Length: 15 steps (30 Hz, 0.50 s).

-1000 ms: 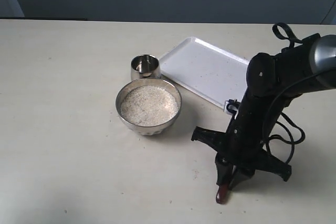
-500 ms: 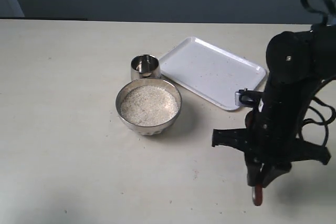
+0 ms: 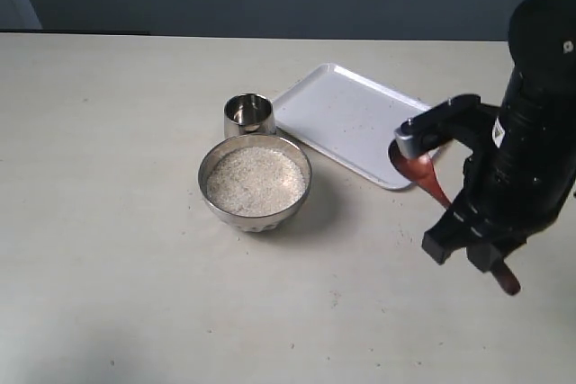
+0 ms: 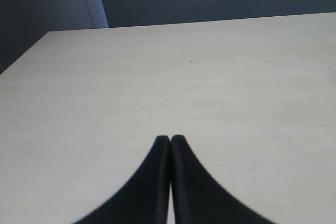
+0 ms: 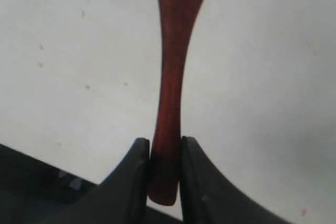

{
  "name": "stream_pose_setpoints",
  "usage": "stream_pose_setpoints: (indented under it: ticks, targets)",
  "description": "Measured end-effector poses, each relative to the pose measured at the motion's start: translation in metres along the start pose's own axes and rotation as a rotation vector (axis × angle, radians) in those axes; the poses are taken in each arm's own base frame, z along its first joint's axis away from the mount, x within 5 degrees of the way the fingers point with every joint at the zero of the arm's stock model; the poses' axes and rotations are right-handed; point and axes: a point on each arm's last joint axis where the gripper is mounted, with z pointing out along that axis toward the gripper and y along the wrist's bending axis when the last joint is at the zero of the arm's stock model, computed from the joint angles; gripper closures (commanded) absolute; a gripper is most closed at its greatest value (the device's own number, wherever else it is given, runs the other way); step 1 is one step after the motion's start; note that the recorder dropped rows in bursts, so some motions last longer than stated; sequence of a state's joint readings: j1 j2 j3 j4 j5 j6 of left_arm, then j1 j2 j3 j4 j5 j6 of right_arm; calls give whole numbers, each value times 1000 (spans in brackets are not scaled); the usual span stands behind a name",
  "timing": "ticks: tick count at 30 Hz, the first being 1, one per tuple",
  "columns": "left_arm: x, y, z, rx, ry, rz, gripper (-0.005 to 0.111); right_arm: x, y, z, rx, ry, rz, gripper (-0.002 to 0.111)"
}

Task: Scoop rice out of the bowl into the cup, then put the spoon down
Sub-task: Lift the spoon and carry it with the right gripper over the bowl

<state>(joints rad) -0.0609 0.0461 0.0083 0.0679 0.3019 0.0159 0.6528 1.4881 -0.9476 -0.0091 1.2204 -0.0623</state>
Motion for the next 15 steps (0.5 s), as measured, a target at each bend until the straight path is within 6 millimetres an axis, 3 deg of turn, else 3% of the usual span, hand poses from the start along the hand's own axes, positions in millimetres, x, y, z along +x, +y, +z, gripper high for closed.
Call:
stream_pose_setpoints:
  ticks: [7,11,15]
  targets:
    - [0,0,0,0,0,0,106,-37,-7,-31,163,-108,-93,109]
    - [0,0,0,0,0,0,106,-61,11,-33,239,-120,-194,109]
    - [0,0,0,0,0,0,106,-86,40,-16,331,-81,-337,109]
